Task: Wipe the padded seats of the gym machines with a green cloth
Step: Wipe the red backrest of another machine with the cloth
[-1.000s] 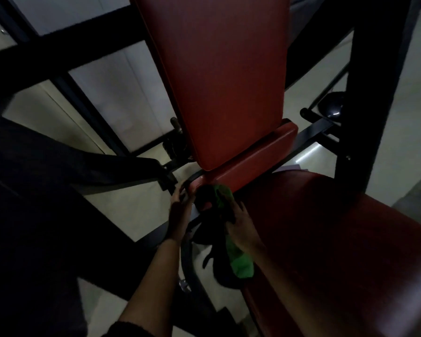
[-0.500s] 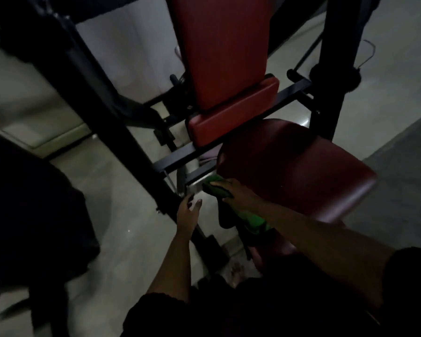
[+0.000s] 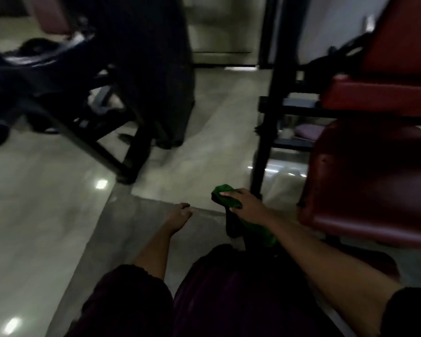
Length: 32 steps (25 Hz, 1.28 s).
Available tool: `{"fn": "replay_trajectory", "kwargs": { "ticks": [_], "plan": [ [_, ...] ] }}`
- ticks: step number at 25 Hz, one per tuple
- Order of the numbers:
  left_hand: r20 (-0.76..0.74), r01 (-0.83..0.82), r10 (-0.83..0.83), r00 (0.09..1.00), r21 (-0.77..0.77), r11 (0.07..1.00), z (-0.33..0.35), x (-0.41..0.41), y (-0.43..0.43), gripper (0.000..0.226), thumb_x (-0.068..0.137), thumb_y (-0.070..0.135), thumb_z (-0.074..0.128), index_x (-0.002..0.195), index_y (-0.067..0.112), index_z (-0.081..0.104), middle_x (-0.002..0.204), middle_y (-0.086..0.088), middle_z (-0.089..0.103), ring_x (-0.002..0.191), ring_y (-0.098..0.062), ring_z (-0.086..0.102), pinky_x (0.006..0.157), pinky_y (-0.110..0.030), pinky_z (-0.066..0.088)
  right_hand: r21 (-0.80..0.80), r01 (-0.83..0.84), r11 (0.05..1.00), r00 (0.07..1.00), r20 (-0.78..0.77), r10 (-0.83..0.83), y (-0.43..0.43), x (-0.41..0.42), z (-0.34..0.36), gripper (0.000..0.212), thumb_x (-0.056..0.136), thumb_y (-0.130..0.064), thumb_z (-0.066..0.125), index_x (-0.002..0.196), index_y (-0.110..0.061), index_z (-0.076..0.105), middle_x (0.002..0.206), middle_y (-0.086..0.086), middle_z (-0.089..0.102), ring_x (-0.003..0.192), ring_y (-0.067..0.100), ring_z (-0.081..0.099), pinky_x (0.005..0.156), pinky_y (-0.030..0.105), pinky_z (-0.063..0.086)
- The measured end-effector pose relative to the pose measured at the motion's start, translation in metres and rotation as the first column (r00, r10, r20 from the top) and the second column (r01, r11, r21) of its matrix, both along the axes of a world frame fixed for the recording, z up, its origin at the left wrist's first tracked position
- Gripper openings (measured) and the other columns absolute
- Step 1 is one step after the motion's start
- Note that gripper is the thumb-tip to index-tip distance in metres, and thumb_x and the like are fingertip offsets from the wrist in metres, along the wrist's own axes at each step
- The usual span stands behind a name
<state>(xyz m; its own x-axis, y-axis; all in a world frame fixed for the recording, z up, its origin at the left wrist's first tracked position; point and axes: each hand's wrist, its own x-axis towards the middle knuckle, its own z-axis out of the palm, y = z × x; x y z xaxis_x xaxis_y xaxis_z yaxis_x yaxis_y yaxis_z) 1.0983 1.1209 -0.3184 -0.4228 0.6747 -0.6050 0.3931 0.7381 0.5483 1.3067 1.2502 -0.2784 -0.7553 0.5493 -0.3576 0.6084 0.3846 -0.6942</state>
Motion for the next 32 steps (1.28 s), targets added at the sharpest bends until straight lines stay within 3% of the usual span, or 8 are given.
{"fn": "replay_trajectory", "kwargs": {
  "ticks": [6,9,12,15,20,23,28,32],
  "plan": [
    [-0.138,-0.362,0.357,0.924,-0.008,0.932,0.043,-0.111,-0.154,0.045,0.094,0.024,0.052,0.137,0.009,0.045,0.144,-0.016,0.043,0.130,-0.031,0.043,0.105,-0.037,0.038,0.021,-0.440,0.898,0.898,-0.007,0.440,-0.066,-0.170,0.030,0.053,0.089,-0.021,0.059,0.136,-0.038,0.042,0.130,0.010,0.042,0.119,0.028,0.045,0.093,0.028,0.036],
    [-0.216,-0.489,0.479,0.851,0.008,0.873,0.070,-0.172,-0.229,0.045,0.094,0.023,0.054,0.136,0.009,0.047,0.141,-0.014,0.047,0.128,-0.030,0.047,0.101,-0.032,0.039,0.062,-0.623,0.779,0.780,-0.021,0.625,-0.114,-0.274,0.043,0.053,0.088,-0.021,0.059,0.135,-0.040,0.043,0.130,0.010,0.043,0.119,0.027,0.045,0.086,0.021,0.032],
    [-0.250,-0.596,0.580,0.775,0.015,0.803,0.092,-0.240,-0.309,0.048,0.093,0.027,0.055,0.137,0.010,0.045,0.139,-0.014,0.049,0.128,-0.029,0.047,0.100,-0.033,0.040,0.132,-0.741,0.658,0.660,-0.031,0.750,-0.177,-0.385,0.061,0.054,0.087,-0.022,0.061,0.135,-0.040,0.043,0.134,0.009,0.044,0.121,0.026,0.045,0.094,0.025,0.034],
    [-0.268,-0.668,0.650,0.712,0.028,0.743,0.121,-0.302,-0.369,0.052,0.092,0.031,0.057,0.138,0.012,0.044,0.139,-0.013,0.050,0.128,-0.028,0.047,0.104,-0.033,0.039,0.202,-0.799,0.566,0.575,-0.014,0.818,-0.232,-0.480,0.084,0.053,0.087,-0.023,0.061,0.135,-0.037,0.044,0.130,0.010,0.045,0.120,0.028,0.045,0.097,0.032,0.037],
    [-0.337,-0.741,0.714,0.613,0.068,0.668,0.162,-0.422,-0.458,0.052,0.091,0.035,0.057,0.137,0.012,0.047,0.140,-0.009,0.051,0.128,-0.023,0.048,0.106,-0.027,0.035,0.299,-0.847,0.439,0.458,-0.007,0.889,-0.330,-0.638,0.121,0.053,0.085,-0.024,0.063,0.133,-0.041,0.046,0.130,0.010,0.046,0.116,0.029,0.047,0.087,0.028,0.037],
    [-0.342,-0.754,0.726,0.597,0.069,0.653,0.171,-0.489,-0.490,0.053,0.091,0.036,0.057,0.138,0.014,0.045,0.140,-0.010,0.050,0.128,-0.023,0.048,0.104,-0.026,0.034,0.308,-0.849,0.429,0.452,0.004,0.892,-0.364,-0.718,0.132,0.053,0.086,-0.025,0.062,0.133,-0.043,0.044,0.128,0.010,0.047,0.114,0.029,0.047,0.083,0.026,0.035],
    [-0.375,-0.726,0.695,0.614,0.079,0.683,0.189,-0.654,-0.520,0.054,0.091,0.036,0.057,0.139,0.014,0.044,0.140,-0.011,0.049,0.128,-0.025,0.047,0.103,-0.027,0.035,0.357,-0.842,0.405,0.442,0.024,0.897,-0.399,-0.880,0.144,0.053,0.085,-0.025,0.063,0.133,-0.040,0.046,0.129,0.012,0.046,0.117,0.031,0.046,0.094,0.033,0.040],
    [-0.377,-0.702,0.670,0.640,0.067,0.709,0.209,-0.784,-0.527,0.054,0.091,0.037,0.057,0.139,0.016,0.044,0.141,-0.010,0.048,0.129,-0.025,0.046,0.104,-0.029,0.035,0.347,-0.822,0.451,0.489,0.025,0.872,-0.407,-0.999,0.162,0.054,0.085,-0.024,0.063,0.133,-0.040,0.045,0.130,0.012,0.045,0.117,0.030,0.046,0.092,0.030,0.039]
  ]
}}
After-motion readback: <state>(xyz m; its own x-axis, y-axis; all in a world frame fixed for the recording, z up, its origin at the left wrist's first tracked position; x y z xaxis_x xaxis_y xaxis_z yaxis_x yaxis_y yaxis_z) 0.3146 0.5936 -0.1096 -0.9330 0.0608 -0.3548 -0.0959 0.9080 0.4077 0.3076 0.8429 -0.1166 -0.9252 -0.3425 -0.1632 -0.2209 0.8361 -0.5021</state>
